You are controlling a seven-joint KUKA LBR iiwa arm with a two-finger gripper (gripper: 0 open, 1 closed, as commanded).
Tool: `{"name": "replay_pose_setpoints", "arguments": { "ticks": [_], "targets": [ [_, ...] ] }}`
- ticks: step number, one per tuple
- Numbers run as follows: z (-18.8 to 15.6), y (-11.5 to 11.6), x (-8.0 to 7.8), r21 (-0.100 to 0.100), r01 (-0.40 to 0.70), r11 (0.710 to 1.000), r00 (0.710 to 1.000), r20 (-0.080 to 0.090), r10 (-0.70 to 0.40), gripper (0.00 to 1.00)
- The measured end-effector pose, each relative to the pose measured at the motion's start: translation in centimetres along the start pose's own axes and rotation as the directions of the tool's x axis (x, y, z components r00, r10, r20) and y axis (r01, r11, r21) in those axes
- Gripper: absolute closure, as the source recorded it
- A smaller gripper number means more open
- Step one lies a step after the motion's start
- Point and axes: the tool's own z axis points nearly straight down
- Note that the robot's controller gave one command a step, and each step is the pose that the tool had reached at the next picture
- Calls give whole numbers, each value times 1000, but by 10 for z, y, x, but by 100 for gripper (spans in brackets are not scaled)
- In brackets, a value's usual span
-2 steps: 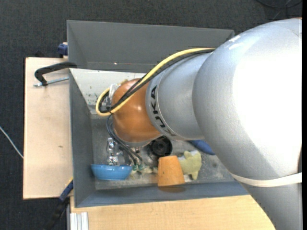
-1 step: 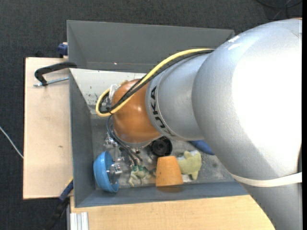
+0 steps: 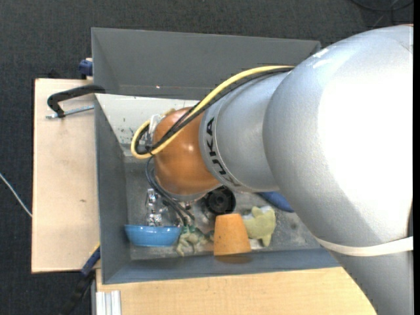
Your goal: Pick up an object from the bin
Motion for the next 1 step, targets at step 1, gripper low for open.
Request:
{"name": "replay_pose_setpoints", "arguments": {
  "ticks": [1],
  "targets": [
    [2,0,1,1,0,1000,1000,-4,0,0]
  ]
}}
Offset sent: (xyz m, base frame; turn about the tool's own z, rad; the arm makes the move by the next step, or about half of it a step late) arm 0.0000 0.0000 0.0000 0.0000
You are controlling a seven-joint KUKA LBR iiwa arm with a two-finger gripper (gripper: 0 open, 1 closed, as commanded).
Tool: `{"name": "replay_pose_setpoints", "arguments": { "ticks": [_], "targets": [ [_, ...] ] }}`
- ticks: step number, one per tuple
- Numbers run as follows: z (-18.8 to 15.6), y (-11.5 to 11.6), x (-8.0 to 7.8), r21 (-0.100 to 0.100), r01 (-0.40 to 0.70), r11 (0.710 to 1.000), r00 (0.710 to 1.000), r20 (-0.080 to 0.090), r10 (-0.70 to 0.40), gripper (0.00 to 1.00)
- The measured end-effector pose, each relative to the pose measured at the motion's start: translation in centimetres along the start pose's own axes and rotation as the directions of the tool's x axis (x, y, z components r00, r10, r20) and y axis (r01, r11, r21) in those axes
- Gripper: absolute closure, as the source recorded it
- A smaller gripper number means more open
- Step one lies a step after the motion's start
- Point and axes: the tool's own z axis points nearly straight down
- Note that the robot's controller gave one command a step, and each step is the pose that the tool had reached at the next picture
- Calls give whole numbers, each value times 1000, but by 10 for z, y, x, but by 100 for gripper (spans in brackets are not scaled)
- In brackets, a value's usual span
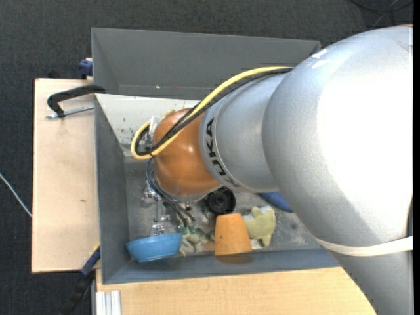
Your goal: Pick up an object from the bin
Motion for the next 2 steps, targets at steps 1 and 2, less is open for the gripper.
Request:
{"name": "replay_pose_setpoints", "arguments": {
  "ticks": [1,2],
  "targets": [
    [-47,-124,21,6,94,996,996,-4,-94,0],
    [-13,-180,4,1,85,996,996,16,-85,0]
  ]
}}
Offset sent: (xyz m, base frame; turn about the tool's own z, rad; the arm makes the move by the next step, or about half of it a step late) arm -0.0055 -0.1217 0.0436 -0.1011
